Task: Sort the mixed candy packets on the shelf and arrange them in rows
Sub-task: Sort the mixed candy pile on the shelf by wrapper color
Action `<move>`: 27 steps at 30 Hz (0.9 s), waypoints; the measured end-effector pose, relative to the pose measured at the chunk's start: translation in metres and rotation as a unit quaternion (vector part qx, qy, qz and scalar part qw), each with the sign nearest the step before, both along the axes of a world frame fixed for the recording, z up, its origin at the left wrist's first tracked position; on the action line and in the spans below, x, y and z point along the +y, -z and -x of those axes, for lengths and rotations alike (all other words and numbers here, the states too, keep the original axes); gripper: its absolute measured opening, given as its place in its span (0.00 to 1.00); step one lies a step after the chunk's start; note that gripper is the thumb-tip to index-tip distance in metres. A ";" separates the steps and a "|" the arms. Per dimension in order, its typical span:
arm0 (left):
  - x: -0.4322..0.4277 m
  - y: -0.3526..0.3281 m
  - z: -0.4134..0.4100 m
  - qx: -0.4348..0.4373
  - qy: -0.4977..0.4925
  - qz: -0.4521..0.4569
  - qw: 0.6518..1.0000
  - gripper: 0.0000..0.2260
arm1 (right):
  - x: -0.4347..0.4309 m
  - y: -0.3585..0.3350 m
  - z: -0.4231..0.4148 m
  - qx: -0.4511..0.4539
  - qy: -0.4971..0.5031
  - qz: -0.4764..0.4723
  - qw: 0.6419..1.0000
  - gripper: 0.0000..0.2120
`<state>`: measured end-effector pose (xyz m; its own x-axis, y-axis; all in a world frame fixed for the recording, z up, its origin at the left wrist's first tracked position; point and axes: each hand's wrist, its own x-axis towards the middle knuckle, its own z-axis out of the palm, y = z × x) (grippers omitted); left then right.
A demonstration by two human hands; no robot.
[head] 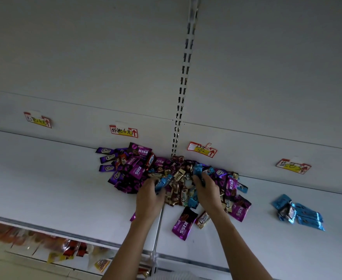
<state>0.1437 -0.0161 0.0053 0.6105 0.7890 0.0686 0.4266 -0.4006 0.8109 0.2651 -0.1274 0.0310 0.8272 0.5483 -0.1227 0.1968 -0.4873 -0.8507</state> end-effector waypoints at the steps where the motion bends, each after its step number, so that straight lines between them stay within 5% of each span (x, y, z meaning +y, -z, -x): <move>1: 0.000 -0.007 0.003 -0.018 -0.011 0.029 0.999 0.10 | -0.001 -0.002 0.001 0.033 0.011 -0.012 0.999 0.10; 4: 0.001 -0.023 0.011 -0.055 -0.043 0.130 0.989 0.01 | -0.004 -0.005 0.009 0.071 0.032 -0.034 0.996 0.14; 7: 0.000 -0.035 0.021 -0.074 -0.052 0.228 0.970 0.09 | -0.010 -0.004 0.018 0.079 0.041 -0.050 0.995 0.13; 11: -0.004 -0.045 0.040 -0.082 -0.029 0.285 0.955 0.05 | -0.023 -0.005 0.029 0.085 0.050 -0.077 0.992 0.07; 16: -0.010 -0.054 0.065 -0.041 -0.008 0.192 0.980 0.10 | -0.043 -0.017 0.048 0.085 0.102 -0.114 0.985 0.06; 20: -0.015 -0.063 0.080 -0.001 0.029 0.074 0.997 0.07 | -0.073 -0.028 0.075 -0.024 0.119 -0.069 0.990 0.11; 23: -0.019 -0.062 0.093 0.015 0.071 0.059 0.996 0.06 | -0.101 -0.028 0.096 -0.089 0.157 -0.024 0.983 0.03; 27: -0.033 -0.060 0.103 0.043 0.103 0.040 0.993 0.09 | -0.141 -0.025 0.123 -0.104 0.217 0.028 0.970 0.10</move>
<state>0.0403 -0.0494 0.0652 0.7610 0.6469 -0.0484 0.4107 -0.4226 0.8079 0.1419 -0.2681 0.0565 0.9887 0.1411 0.0510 0.1271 -0.6069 -0.7845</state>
